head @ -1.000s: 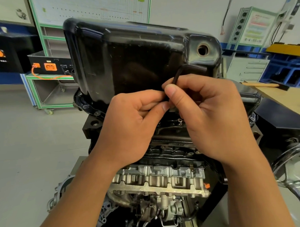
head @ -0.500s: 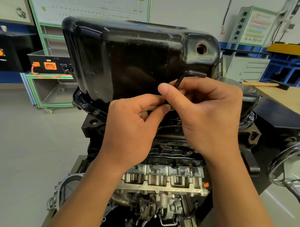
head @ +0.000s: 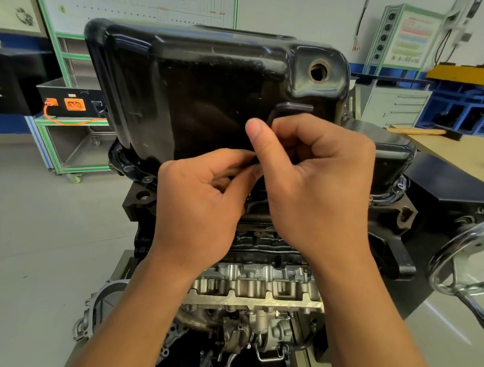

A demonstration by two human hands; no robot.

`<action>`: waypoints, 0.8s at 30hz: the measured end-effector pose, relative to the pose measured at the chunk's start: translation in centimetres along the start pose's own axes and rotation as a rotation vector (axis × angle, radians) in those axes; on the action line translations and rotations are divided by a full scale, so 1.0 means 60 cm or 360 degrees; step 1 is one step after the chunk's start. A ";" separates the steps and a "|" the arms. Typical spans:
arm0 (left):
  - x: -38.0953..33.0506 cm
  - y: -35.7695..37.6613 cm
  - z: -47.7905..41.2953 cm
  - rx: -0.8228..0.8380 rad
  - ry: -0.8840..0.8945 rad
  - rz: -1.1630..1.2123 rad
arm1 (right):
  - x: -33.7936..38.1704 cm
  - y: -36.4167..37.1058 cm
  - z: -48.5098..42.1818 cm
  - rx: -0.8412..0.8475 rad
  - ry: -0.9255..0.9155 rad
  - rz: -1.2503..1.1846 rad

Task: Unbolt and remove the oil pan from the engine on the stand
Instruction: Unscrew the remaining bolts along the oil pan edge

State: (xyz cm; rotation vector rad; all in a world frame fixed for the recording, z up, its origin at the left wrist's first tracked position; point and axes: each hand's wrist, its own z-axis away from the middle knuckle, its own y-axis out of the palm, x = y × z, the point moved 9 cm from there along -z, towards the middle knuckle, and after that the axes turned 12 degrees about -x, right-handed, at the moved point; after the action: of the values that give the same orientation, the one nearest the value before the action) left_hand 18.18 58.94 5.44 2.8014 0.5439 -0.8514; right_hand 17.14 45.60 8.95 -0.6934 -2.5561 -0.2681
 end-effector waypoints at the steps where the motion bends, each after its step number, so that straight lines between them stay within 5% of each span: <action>1: 0.002 0.000 0.001 -0.0001 -0.0008 -0.0002 | -0.001 -0.002 0.002 -0.0028 0.0045 0.0000; 7: 0.005 -0.002 0.005 -0.0062 0.0044 -0.0129 | 0.006 -0.033 -0.005 -0.0316 0.0318 0.0076; 14: -0.016 -0.001 0.008 -0.0041 0.0258 -0.0248 | -0.001 -0.017 -0.017 0.0074 0.0513 0.0447; 24: -0.023 -0.002 0.011 -0.0121 0.0318 -0.0273 | 0.015 -0.015 -0.018 0.0117 0.0492 0.0484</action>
State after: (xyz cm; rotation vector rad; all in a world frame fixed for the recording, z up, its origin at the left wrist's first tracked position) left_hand 16.75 58.46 5.65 2.8167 0.8387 -0.5675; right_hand 16.43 44.88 10.29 -0.9213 -2.1245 -0.1628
